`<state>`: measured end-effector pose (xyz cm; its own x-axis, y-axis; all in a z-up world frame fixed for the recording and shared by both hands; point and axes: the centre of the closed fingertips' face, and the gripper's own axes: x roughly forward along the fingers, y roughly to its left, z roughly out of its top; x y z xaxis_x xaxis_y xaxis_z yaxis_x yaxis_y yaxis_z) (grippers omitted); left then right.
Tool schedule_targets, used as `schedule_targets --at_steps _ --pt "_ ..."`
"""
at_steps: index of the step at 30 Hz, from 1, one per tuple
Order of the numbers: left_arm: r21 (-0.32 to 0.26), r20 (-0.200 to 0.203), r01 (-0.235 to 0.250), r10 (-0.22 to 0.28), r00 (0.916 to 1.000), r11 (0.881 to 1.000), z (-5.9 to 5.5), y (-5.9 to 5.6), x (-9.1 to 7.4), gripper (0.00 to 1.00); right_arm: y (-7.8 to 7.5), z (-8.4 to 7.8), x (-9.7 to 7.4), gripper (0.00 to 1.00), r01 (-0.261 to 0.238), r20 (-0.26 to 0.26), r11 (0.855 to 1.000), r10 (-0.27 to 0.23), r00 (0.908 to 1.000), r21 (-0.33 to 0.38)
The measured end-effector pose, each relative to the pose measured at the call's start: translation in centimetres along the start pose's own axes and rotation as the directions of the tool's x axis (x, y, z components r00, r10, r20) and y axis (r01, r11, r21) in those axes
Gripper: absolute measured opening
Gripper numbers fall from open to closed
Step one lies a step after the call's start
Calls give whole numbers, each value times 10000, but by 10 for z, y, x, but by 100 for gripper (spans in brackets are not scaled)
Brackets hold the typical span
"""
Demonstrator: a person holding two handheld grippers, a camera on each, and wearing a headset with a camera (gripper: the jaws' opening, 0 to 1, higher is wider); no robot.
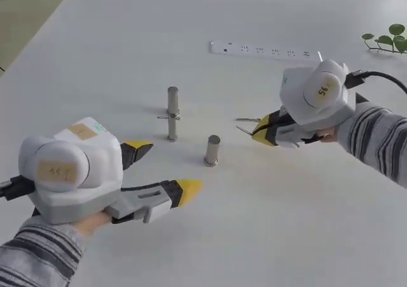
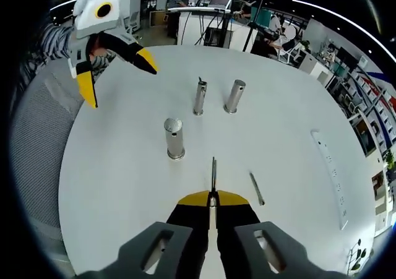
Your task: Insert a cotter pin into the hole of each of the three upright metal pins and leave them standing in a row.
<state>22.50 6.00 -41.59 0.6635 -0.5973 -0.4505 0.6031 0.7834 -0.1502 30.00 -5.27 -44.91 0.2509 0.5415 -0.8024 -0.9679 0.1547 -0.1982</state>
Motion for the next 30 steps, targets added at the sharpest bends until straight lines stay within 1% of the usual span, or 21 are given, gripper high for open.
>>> schedule_targets --at_steps 2,5,6,9,12,13,15,16,18,23,26,29,30 --pt "63 -35 79 -79 10000 9999 1 -3 1 53 5 4 -3 0 -20 86 9998 21 10000 -191" --pt "98 -17 274 -274 9996 9996 3 -8 2 51 15 12 -7 0 -80 285 9987 94 9995 -503" --pt "91 -14 302 -302 9995 9995 3 -9 2 50 16 13 -7 0 -79 304 9986 95 9995 -531" --pt "-9 -46 461 -461 9989 9989 4 -12 3 45 24 19 -10 0 -118 404 9965 152 9991 -831" --pt "-103 13 570 -570 9984 9983 6 -15 4 43 32 25 -11 0 -208 543 9945 264 9982 -1023" --pt "-128 14 598 -597 9982 9981 6 -16 4 42 30 25 -11 0 -215 584 9940 279 9979 -1070" --pt "-187 2 711 -711 9975 9973 6 -17 5 39 36 29 -11 0 -315 665 9922 398 9970 -1210" --pt "-255 26 782 -782 9969 9966 7 -18 6 36 38 31 -11 0 -345 725 9907 443 9964 -1316" --pt "-416 -60 947 -950 9955 9946 6 -19 7 32 43 34 -11 0 -407 750 9886 520 9958 -1448" --pt "-896 -43 1131 -1139 9935 9895 6 -20 11 28 54 41 -9 0 -512 917 9813 691 9934 -1854" --pt "-1055 -24 1204 -1213 9926 9871 7 -20 13 27 60 44 -8 0 -598 1050 9766 829 9910 -2064" --pt "-1414 45 1472 -1480 9890 9790 8 -24 16 25 65 48 -7 0 -590 1152 9704 879 9894 -2341" --pt "-1571 145 1592 -1589 9872 9747 10 -26 16 24 66 49 -7 0 -592 1156 9688 892 9893 -2407"
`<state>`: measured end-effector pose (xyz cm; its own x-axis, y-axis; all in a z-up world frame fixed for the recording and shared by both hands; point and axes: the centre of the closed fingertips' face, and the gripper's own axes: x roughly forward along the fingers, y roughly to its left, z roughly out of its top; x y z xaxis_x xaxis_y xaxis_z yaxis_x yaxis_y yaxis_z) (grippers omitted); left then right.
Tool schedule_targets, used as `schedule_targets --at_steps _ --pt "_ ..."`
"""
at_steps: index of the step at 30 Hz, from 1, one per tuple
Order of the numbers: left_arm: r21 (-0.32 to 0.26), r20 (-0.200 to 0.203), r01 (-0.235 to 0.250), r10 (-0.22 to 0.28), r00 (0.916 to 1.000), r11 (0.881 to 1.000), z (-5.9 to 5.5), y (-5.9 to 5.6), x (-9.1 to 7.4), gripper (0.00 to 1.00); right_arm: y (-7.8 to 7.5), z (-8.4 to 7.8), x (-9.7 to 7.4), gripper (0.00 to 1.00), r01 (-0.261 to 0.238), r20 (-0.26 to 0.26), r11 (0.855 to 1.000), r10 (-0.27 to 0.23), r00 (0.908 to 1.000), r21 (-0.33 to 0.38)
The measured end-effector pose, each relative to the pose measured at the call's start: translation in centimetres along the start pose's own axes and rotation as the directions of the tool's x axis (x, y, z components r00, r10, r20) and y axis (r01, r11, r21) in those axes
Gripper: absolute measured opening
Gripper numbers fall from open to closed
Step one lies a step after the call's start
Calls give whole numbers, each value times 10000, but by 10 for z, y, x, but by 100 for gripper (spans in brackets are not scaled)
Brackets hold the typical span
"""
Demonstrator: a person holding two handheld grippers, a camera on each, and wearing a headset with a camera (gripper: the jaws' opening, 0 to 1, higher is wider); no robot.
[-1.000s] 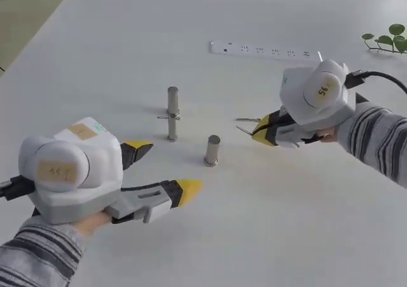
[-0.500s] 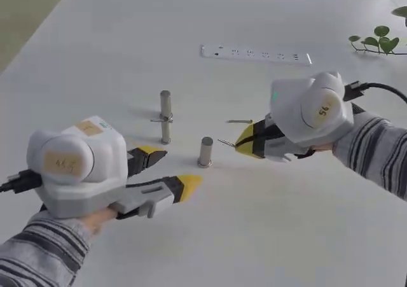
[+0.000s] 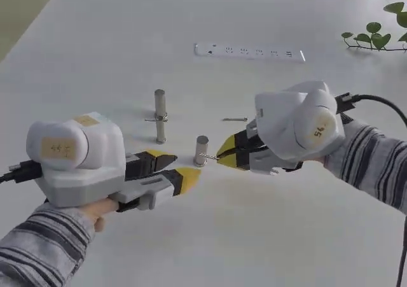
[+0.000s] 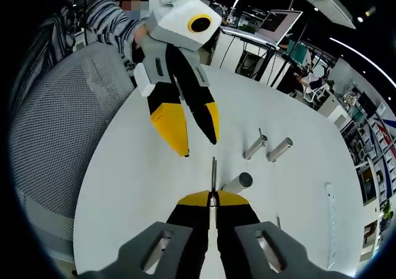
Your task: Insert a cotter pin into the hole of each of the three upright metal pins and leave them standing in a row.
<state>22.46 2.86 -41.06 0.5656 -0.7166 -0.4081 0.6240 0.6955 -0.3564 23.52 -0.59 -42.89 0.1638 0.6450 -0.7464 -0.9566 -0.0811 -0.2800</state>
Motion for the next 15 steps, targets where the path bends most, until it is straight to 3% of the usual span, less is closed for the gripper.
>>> schedule_targets --at_steps 9,15 --pt "-1144 402 536 -493 9980 9920 5 -8 3 15 11 13 2 0 -54 190 9986 64 9998 -526" --pt "-1535 625 749 -660 9959 9853 7 -11 2 8 13 19 1 0 11 374 9986 9 9993 -521"
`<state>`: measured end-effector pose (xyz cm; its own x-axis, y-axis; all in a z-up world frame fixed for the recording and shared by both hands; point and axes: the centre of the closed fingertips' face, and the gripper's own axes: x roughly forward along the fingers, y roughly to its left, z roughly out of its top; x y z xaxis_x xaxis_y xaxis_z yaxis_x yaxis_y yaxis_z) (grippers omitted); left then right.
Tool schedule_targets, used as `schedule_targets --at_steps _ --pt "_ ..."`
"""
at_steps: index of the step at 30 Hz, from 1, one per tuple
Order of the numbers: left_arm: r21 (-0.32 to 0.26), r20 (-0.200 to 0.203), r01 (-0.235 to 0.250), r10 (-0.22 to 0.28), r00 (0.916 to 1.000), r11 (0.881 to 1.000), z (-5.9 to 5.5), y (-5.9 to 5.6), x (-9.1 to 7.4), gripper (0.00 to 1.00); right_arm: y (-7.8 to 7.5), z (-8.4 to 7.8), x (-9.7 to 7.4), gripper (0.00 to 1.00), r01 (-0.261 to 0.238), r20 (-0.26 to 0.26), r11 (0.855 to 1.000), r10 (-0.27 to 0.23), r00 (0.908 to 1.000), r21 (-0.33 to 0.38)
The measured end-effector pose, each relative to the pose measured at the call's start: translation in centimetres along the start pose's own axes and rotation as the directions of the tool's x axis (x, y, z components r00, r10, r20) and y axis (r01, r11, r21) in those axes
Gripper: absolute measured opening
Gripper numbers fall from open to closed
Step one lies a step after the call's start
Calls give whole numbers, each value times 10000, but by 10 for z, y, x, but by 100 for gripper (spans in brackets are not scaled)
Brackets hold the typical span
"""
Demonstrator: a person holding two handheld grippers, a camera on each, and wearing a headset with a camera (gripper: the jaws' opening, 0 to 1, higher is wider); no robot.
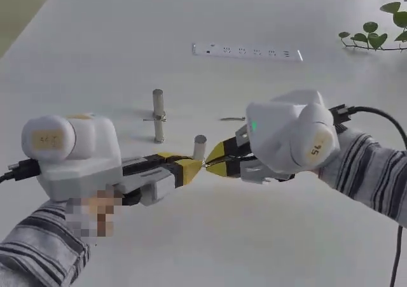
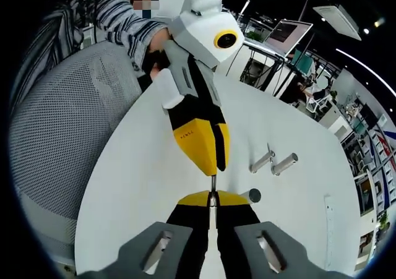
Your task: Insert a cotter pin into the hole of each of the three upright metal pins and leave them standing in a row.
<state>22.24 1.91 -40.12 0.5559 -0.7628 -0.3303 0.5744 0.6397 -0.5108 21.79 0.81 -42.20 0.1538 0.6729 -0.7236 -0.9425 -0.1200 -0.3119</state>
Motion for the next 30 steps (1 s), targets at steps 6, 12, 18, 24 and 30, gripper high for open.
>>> schedule_targets --at_steps 6,12,18,24,30 --pt "-132 -13 -23 23 10000 9999 -1 0 0 4 -1 5 -1 0 103 142 9999 -104 9998 32" --pt "-304 76 43 -41 10000 9995 -1 -1 0 0 -2 7 -1 0 183 184 9998 -183 9997 12" --pt "-65 -6 105 -105 9999 9999 -3 -3 1 0 -1 6 -1 0 188 162 9998 -190 9997 101" --pt "632 -54 293 -290 9996 9976 -1 -7 0 0 -1 7 -2 0 141 401 9958 -178 9990 901" --pt "1693 -261 596 -559 9981 9838 1 -11 -1 0 -3 6 -4 3 -59 932 9666 -187 9955 2563"
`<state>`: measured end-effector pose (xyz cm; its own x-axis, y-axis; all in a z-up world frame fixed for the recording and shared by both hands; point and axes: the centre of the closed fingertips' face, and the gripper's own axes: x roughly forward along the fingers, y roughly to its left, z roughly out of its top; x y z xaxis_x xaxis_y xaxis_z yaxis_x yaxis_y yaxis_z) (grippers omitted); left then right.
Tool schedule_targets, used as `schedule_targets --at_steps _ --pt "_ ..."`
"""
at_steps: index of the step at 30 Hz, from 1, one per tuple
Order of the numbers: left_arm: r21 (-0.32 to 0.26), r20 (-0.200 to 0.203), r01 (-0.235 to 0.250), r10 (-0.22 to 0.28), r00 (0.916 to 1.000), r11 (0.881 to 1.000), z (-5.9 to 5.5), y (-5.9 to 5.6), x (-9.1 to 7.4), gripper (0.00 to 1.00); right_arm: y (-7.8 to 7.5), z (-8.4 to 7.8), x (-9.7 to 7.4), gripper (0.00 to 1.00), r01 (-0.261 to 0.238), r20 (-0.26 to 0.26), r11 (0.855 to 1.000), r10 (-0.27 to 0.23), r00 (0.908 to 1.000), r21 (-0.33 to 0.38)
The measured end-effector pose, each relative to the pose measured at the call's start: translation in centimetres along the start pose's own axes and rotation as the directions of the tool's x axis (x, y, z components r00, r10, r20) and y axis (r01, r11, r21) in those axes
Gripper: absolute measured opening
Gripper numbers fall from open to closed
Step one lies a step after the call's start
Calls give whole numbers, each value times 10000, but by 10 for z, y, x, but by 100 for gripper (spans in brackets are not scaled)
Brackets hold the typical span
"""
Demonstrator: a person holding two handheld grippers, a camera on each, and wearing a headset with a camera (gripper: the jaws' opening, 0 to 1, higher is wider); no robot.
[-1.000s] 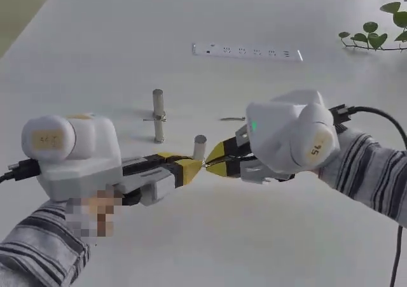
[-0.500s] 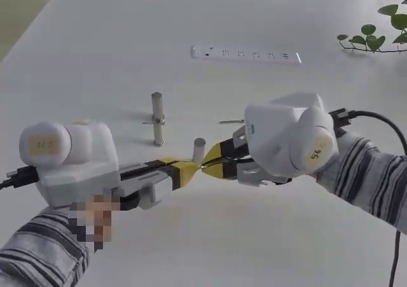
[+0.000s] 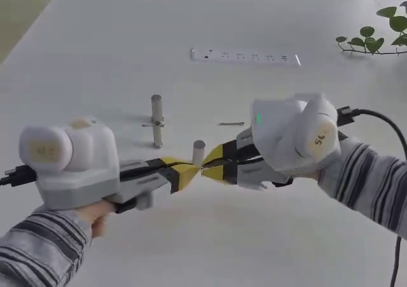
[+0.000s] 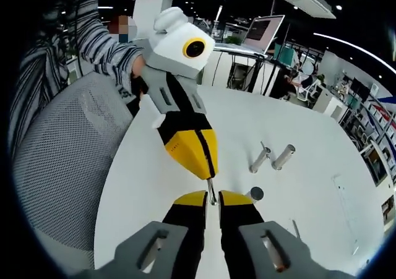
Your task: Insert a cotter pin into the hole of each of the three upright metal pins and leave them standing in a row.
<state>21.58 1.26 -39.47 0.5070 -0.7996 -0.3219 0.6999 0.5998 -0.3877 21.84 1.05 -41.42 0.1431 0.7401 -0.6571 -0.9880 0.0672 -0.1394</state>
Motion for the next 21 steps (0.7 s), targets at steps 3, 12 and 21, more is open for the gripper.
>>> schedule_targets --at_steps 3,12,21 --pt "705 -156 144 -133 9998 9974 -1 -1 -2 0 2 -2 -1 7 -273 255 9949 250 9994 967" --pt "1786 -442 865 -799 9958 9801 -7 -9 -8 0 13 -4 -2 8 -1350 1220 9460 1028 9872 2949" --pt "1899 -390 1422 -1373 9898 9714 -6 -20 -9 0 22 -6 -1 4 -1971 1775 9127 1407 9740 3581"
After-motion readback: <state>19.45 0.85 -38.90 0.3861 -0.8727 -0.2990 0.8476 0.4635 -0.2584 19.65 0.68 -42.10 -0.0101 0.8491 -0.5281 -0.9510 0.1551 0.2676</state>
